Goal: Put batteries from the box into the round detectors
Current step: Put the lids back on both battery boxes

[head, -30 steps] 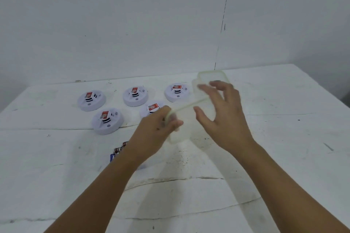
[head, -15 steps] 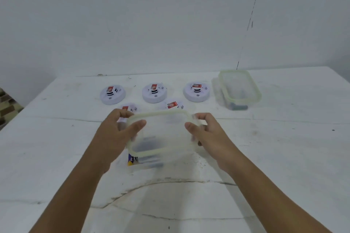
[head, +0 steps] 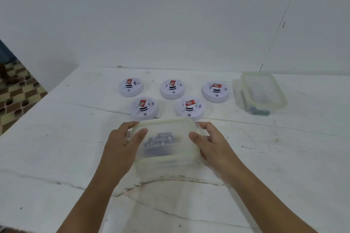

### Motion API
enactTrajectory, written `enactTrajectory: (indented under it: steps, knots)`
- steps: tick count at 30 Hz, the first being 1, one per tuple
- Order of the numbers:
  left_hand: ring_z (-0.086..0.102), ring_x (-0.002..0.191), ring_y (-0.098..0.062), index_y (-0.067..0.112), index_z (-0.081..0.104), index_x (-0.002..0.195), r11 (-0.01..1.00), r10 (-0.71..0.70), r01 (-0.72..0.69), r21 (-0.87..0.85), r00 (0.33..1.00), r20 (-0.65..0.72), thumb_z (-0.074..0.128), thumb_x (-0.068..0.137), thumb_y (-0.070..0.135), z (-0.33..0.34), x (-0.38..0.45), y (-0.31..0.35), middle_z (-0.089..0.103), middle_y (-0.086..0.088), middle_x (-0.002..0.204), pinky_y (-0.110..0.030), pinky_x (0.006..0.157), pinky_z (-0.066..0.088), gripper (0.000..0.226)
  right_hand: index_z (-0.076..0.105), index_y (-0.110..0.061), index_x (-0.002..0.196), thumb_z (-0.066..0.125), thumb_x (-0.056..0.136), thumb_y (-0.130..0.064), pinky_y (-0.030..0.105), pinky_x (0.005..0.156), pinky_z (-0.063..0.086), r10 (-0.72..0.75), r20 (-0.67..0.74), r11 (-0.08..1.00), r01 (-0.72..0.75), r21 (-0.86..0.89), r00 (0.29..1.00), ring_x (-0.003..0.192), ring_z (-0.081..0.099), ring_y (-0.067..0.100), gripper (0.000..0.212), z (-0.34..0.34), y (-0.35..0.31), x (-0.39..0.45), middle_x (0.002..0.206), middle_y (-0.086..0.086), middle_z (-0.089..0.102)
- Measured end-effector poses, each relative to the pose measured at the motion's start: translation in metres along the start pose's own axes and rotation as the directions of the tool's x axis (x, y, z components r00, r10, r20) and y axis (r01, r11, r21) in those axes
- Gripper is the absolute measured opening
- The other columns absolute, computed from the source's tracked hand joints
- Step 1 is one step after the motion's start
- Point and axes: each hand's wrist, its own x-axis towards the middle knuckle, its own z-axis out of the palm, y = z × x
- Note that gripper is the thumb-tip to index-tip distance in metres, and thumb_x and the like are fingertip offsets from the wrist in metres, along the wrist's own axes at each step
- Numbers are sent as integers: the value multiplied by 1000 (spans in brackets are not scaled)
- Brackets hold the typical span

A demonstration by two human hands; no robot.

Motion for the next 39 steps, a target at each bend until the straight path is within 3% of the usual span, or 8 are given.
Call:
enactTrajectory:
  steps: [4, 7, 15, 19, 25, 31, 35, 39]
  knots:
    - [57, 103, 1, 37, 64, 127, 999, -5, 4, -42, 1000, -31, 64, 94, 52, 6, -8, 0, 61, 19, 114, -27, 85, 43, 36, 68, -37, 117, 60, 103, -35, 31, 63, 41, -15, 45, 999, 14, 31, 999, 60, 50, 11, 17, 1, 1, -3, 84, 0, 70]
    - [54, 104, 6, 38, 63, 131, 999, -7, 5, -46, 999, -46, 65, 95, 51, 7, -11, 3, 60, 21, 119, -28, 92, 41, 39, 71, -35, 114, 57, 104, -33, 31, 61, 40, -20, 25, 999, 19, 38, 1000, 58, 48, 12, 17, 2, 1, -7, 80, -2, 68]
    - [65, 93, -12, 35, 72, 109, 995, -36, 29, -97, 997, -65, 68, 95, 48, 7, -4, -2, 72, 18, 103, -27, 75, 48, 19, 71, -34, 108, 53, 103, -33, 24, 58, 39, 27, 6, 999, -27, -20, 1000, 57, 47, 6, 19, 9, -8, -7, 69, -14, 61]
    - [64, 96, -11, 32, 67, 117, 994, -62, 53, -93, 993, -96, 70, 93, 50, 8, -3, 1, 69, 15, 107, -27, 76, 49, 31, 71, -36, 94, 51, 104, -34, 27, 58, 37, 10, 7, 998, -10, -62, 1000, 56, 45, 8, 22, 9, -11, -10, 67, -15, 57]
    - [66, 94, -3, 29, 66, 119, 996, -65, 47, -82, 970, -234, 70, 87, 59, 3, -23, 7, 69, 19, 107, -17, 70, 46, 43, 70, -35, 99, 46, 106, -36, 26, 59, 39, -49, -10, 982, 46, -180, 999, 54, 47, 5, 25, 13, -12, -12, 65, -16, 56]
    - [64, 98, 7, 29, 76, 122, 998, -60, 65, 22, 980, -189, 74, 86, 55, -8, -34, 4, 75, 19, 110, -6, 77, 39, 44, 71, -36, 109, 42, 108, -35, 26, 61, 38, -60, 14, 977, 62, -206, 998, 52, 48, -3, 28, 13, -11, -11, 66, -20, 59]
    - [62, 107, 10, 29, 75, 124, 987, -120, 104, -125, 984, -131, 73, 90, 50, -5, -35, 5, 74, 21, 114, -25, 101, 49, 40, 69, -41, 116, 40, 109, -34, 26, 64, 37, -75, 26, 976, 79, -205, 997, 54, 51, -4, 31, 14, -10, -11, 69, -24, 61]
    - [64, 107, 15, 41, 71, 125, 970, -119, 115, -215, 993, -5, 68, 97, 41, -5, -37, 4, 72, 35, 108, -16, 92, 48, 28, 70, -38, 114, 40, 108, -34, 29, 62, 38, -70, 4, 978, 69, -198, 998, 56, 49, -1, 31, 15, -9, -8, 69, -18, 61]
